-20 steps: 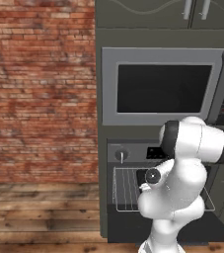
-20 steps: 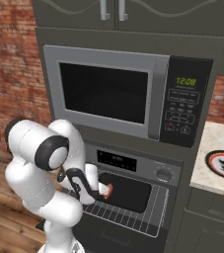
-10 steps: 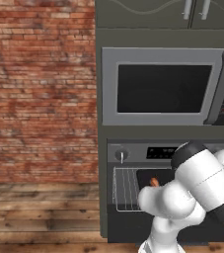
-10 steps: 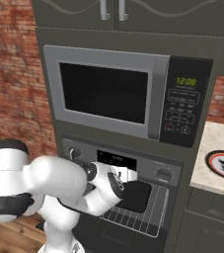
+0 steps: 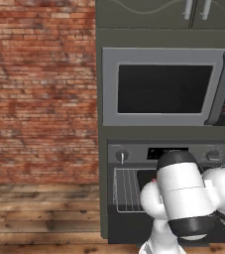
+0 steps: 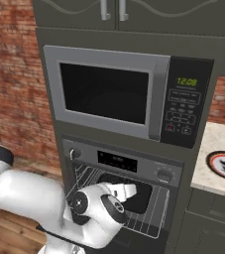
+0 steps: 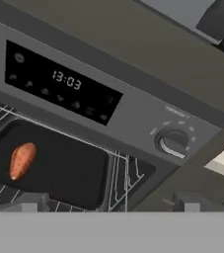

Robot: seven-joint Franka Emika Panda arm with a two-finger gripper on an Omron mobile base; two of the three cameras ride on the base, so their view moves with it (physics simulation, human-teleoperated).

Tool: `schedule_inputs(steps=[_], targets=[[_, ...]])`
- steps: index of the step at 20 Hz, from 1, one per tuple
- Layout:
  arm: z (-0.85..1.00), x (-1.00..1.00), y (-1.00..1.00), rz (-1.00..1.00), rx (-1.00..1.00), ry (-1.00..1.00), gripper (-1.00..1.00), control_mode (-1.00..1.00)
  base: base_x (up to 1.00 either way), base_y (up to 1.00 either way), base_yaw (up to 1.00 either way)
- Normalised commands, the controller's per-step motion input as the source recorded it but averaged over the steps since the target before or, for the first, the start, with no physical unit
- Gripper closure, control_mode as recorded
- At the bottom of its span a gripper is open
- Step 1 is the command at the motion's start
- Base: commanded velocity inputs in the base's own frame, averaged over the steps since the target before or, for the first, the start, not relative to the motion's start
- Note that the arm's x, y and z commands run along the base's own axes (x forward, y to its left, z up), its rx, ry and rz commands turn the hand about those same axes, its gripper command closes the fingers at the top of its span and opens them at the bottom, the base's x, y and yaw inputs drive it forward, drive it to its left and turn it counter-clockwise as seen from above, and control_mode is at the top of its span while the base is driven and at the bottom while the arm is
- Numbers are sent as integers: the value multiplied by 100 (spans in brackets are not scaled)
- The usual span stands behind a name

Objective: Place the sweet potato on the rack of the oven.

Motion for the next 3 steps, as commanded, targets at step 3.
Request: schedule_inputs(steps=[3], targets=[[100,-59,0,0,0,37,-100,-100,0,0,0]])
